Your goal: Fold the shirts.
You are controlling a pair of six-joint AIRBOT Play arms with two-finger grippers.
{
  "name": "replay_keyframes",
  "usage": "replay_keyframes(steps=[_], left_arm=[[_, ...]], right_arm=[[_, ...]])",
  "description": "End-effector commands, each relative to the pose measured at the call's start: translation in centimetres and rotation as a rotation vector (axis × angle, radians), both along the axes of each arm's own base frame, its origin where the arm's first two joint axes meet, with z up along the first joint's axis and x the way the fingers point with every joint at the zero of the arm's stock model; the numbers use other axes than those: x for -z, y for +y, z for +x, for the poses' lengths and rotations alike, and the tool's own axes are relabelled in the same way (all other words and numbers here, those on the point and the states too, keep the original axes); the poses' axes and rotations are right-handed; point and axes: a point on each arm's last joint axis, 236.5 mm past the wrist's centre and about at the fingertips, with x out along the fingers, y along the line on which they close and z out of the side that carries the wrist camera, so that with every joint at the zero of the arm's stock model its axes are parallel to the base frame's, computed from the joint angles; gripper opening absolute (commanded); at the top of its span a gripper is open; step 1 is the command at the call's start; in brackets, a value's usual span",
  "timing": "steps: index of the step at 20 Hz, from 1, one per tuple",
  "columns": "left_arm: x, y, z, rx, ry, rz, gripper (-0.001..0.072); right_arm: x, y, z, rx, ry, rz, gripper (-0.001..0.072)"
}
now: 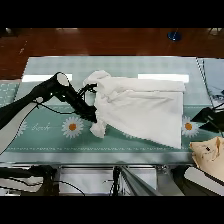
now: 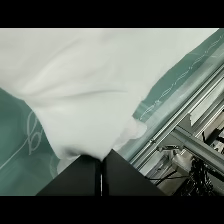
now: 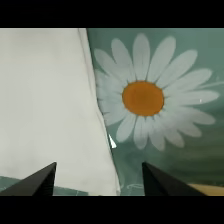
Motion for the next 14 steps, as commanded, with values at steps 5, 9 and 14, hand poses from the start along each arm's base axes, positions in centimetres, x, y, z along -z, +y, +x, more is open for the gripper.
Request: replay_keyframes(steps=[5, 9, 14], left_arm=[[0.0, 0.0, 0.0, 0.005, -0.004, -0.003, 0.0026], [0.0, 0.0, 0.0, 0.004, -0.004, -0.002, 0.0025], [0.0, 0.0, 0.0, 0.004, -0.003, -0.003, 0.0026]], right_arm=[[4.1, 3.6, -4.9, -0.037, 0.099, 0.097, 0.0579], [5.4, 5.2, -6.3, -0.031, 0.125, 0.138, 0.0578], [6.2, 6.8, -6.6, 0.002, 0.121, 0.188, 0.0531]])
